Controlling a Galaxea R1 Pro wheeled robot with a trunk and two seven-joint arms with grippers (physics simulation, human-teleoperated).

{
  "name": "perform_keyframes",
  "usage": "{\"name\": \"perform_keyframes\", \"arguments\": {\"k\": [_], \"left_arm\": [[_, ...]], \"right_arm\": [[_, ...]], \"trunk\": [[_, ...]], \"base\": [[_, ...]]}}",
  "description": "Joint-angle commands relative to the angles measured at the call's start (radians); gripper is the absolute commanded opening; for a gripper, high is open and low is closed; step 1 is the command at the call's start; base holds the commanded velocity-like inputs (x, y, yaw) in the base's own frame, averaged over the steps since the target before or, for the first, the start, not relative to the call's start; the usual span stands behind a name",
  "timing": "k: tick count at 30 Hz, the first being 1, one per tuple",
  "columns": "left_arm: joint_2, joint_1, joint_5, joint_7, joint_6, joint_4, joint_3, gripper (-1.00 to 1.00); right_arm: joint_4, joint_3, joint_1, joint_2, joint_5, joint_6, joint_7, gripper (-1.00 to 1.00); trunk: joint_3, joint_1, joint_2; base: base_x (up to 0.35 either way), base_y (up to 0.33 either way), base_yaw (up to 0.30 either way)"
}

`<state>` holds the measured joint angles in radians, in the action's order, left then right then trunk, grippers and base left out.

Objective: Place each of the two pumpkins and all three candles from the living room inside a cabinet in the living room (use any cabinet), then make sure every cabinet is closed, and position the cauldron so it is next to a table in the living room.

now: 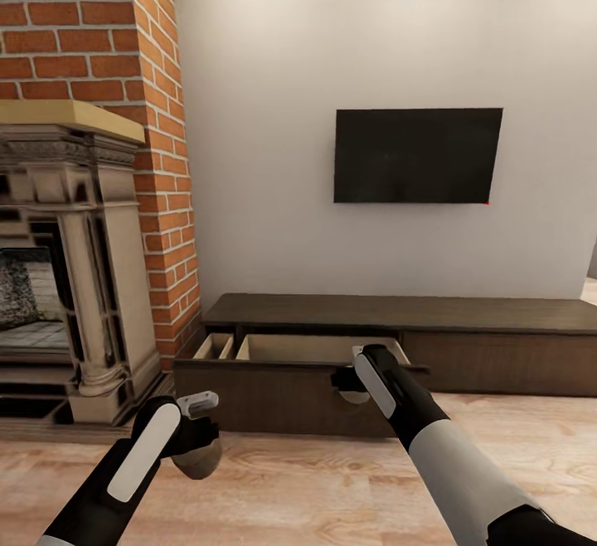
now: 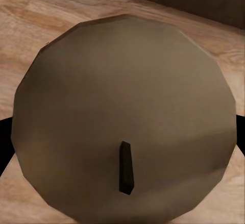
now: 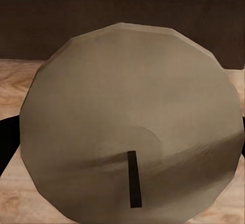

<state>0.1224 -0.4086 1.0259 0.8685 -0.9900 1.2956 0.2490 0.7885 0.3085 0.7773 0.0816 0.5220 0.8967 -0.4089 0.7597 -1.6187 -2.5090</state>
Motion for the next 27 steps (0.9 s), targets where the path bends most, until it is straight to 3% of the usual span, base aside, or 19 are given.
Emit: {"name": "perform_keyframes", "arguments": {"k": [1,16,27], "left_arm": [[0.0,-0.001,0.008,0.01,0.0,0.001,0.002,-1.0],[-0.009,-0.002,0.008,0.004,0.002,0.02,0.004,-1.0],[-0.014,-0.001,0.007,0.005,0.002,0.019,0.004,-1.0]], "right_arm": [[0.0,0.002,0.001,0.0,0.009,0.002,-0.01,-1.0],[-0.017,-0.001,0.001,-0.009,0.038,-0.005,-0.008,-1.0],[-0.015,-0.004,0.0,-0.009,0.041,-0.004,-0.003,-1.0]], "trunk": [[0.001,0.0,-0.001],[0.001,0.0,-0.001],[0.001,0.0,-0.001]], "base": [[0.106,0.201,0.049],[0.052,0.045,0.005],[0.0,0.258,-0.053]]}}
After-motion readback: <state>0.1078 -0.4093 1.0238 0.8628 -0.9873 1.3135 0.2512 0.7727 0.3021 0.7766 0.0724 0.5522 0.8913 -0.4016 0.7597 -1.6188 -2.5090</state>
